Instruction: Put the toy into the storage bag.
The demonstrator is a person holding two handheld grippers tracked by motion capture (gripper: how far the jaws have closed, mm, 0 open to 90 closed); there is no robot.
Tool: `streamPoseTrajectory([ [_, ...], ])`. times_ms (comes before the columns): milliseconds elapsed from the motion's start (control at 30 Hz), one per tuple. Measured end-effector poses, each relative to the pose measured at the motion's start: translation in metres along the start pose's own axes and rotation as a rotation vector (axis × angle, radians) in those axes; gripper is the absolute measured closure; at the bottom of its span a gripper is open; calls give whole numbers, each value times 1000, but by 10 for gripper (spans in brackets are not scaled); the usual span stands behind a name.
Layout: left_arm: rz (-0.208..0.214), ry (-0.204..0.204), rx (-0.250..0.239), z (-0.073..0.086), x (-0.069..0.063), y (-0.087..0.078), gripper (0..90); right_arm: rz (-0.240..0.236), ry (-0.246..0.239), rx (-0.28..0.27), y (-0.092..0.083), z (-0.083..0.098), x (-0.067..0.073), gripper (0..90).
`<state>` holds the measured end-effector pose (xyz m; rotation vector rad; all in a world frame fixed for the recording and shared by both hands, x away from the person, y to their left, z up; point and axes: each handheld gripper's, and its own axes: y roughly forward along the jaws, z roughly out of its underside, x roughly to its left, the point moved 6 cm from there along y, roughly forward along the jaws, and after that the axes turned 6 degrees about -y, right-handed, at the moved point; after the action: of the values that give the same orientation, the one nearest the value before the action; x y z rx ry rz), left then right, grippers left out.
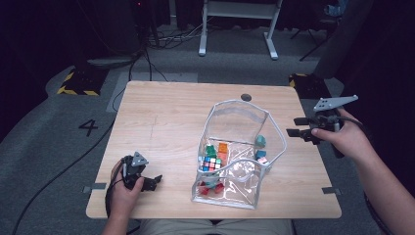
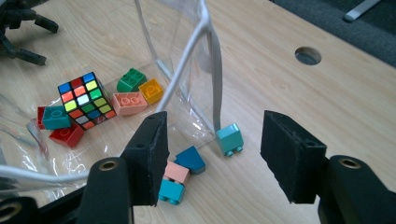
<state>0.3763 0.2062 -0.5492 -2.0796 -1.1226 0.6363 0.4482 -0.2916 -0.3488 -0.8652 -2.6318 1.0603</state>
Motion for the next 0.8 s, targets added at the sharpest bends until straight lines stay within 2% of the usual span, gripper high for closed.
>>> streamPoseTrajectory([
  [167, 0, 0, 0, 0, 0, 0, 0, -18, 45, -10, 18, 26, -1, 416],
  [300, -1, -1, 1, 0, 0, 0, 0, -26, 60, 15, 38, 50, 1, 409],
  [467, -2, 1, 0, 0, 0, 0, 0, -54, 74, 37, 68, 76, 15, 398],
  [700, 0, 0, 0, 0, 0, 0, 0, -98, 80, 65, 98, 94, 34, 386],
  [800, 0, 0, 1, 0, 0, 0, 0, -101, 88, 89, 108, 101, 40, 380],
])
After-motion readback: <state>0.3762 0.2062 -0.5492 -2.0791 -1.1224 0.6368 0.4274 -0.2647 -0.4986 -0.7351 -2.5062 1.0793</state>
